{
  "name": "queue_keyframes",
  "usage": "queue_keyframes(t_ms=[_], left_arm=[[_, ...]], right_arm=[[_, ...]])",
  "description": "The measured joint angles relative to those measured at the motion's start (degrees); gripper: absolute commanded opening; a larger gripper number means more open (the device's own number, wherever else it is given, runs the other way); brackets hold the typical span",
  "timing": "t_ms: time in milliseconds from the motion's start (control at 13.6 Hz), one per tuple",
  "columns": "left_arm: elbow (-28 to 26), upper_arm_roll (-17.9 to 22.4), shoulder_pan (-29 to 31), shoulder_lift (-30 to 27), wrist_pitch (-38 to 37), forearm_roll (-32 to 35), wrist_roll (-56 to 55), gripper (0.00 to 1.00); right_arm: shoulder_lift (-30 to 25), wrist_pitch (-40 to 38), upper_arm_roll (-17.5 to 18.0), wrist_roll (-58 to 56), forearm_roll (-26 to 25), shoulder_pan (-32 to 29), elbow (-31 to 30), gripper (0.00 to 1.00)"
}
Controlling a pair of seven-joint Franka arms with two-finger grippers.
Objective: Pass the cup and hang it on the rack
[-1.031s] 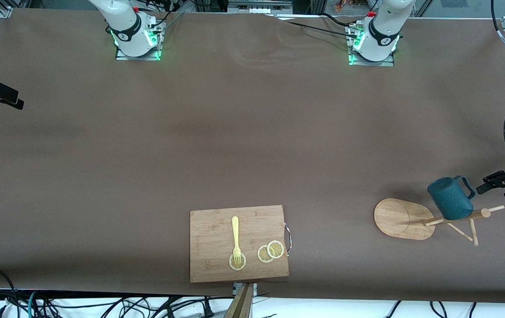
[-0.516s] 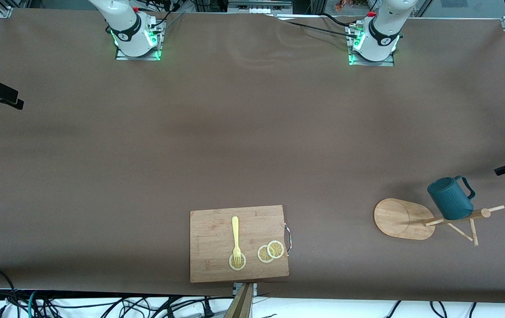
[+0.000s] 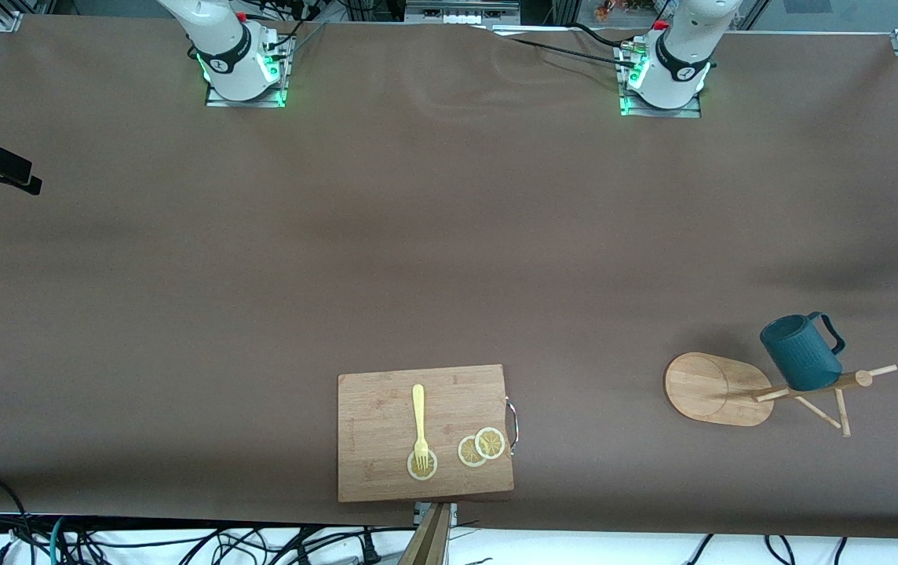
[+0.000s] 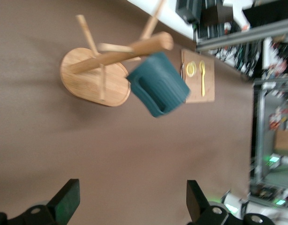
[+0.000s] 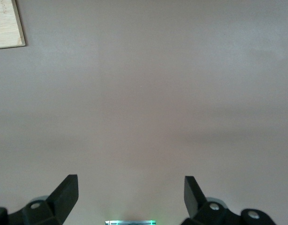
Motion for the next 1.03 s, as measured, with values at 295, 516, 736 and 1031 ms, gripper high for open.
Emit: queue_keyframes(t_ms=[295, 516, 736, 1031], left_arm=[[2.85, -0.34, -9.29, -7.03, -2.76, 4.06, -0.17, 1.00], [3.01, -0.45, -17.49, -12.90, -2.92, 9.27, -0.45, 1.00], [2.39, -0.48, -24.34, -17.91, -3.40, 14.65, -1.84, 1.00], [-2.02, 1.63, -37.36, -26.22, -6.54, 24.05, -15.77, 1.00]], right_arm=[[0.00, 0.00, 0.00, -0.02, 0.00, -0.05, 0.00, 1.00], [0.00, 0.00, 0.00, -0.03, 0.00, -0.08, -0.01, 1.00], [0.01, 0.00, -0.01, -0.03, 0.00, -0.12, -0.01, 1.00], [0.01, 0.00, -0.04, -0.03, 0.00, -0.21, -0.02, 1.00]])
